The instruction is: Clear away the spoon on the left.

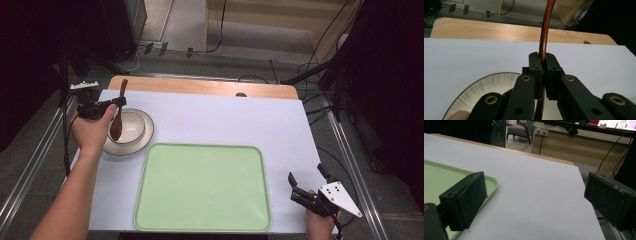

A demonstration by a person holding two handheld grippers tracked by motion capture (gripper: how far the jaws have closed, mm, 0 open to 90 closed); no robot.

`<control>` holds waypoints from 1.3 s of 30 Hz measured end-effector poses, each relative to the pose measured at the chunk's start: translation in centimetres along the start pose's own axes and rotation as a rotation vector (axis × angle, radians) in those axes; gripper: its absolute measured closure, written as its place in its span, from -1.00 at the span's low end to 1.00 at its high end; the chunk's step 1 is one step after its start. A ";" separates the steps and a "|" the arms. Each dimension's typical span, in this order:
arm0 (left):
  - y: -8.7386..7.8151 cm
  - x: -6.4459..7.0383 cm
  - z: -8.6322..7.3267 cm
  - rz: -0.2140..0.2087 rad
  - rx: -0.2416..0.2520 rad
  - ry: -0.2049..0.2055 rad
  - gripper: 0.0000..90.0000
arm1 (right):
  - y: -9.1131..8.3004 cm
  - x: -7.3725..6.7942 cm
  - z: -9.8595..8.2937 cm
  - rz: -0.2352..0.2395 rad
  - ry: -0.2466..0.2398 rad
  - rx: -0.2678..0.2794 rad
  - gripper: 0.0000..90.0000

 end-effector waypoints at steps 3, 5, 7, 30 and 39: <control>-0.3 0.3 0.2 -0.007 0.006 0.013 0.91 | 0.0 0.0 0.0 0.002 0.000 -0.002 -0.89; -0.6 0.5 0.4 -0.008 0.017 0.022 0.91 | 0.0 -0.1 0.0 0.005 -0.002 -0.003 -0.89; -1.0 0.8 0.6 -0.019 0.022 0.023 0.91 | 0.0 -0.1 0.0 0.009 0.001 -0.003 -0.89; -4.7 4.3 0.7 -0.095 0.049 0.065 0.91 | 0.1 0.4 -0.1 -0.004 0.041 -0.007 -0.89; -5.7 5.6 -0.2 -0.143 0.048 0.048 0.91 | 0.1 0.3 -0.1 -0.007 0.032 -0.010 -0.89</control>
Point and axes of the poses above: each handheld gripper's, and its own axes: y roughly forward along the jaws, z roughly out of its top, x roughly to its right, the point moved 10 cm from there along y, roughly forward along the jaws, and after that the axes turned 11 degrees about x, right-handed, at the moved point
